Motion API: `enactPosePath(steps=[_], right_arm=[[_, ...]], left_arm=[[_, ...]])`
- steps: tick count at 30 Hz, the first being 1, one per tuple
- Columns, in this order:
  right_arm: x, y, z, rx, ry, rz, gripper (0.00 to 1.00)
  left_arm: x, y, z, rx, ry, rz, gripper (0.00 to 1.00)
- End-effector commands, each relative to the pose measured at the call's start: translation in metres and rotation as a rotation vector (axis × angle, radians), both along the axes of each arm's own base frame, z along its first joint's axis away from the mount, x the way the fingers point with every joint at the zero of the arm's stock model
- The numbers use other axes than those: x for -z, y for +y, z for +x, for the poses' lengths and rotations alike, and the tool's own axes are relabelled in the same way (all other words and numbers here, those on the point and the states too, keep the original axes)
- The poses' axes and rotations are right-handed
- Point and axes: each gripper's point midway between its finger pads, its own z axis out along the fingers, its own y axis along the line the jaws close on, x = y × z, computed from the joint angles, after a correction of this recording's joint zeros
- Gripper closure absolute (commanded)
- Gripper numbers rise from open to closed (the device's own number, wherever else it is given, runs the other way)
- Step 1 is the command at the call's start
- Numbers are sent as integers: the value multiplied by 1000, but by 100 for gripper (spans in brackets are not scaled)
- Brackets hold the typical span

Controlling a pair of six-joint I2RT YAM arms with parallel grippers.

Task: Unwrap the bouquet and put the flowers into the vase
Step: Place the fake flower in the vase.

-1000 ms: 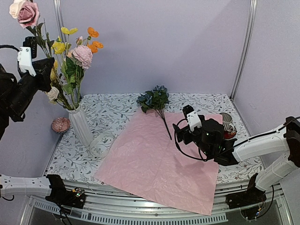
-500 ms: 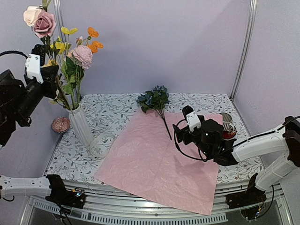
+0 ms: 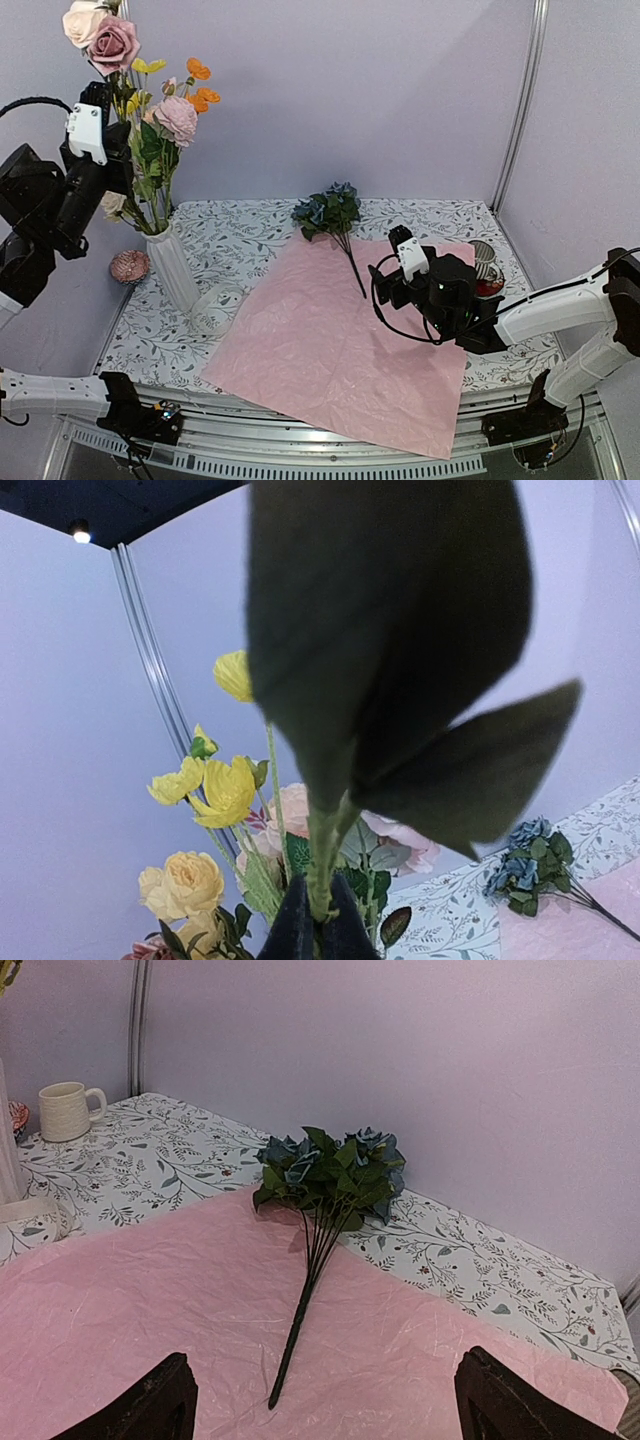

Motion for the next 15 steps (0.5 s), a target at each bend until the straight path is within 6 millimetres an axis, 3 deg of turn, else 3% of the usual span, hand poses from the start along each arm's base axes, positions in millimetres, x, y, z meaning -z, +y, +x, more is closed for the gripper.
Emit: enactPosePath(steps=[1, 6, 15], right_arm=[[-4, 1, 0, 3, -12, 12, 9], [-5, 1, 1, 4, -12, 12, 8], [-5, 0, 0, 6, -13, 13, 9]], left_arm=[[3, 3, 7, -72, -48, 40, 100], [28, 1, 21, -120, -25, 66, 100], [74, 13, 47, -162, 89, -58, 100]])
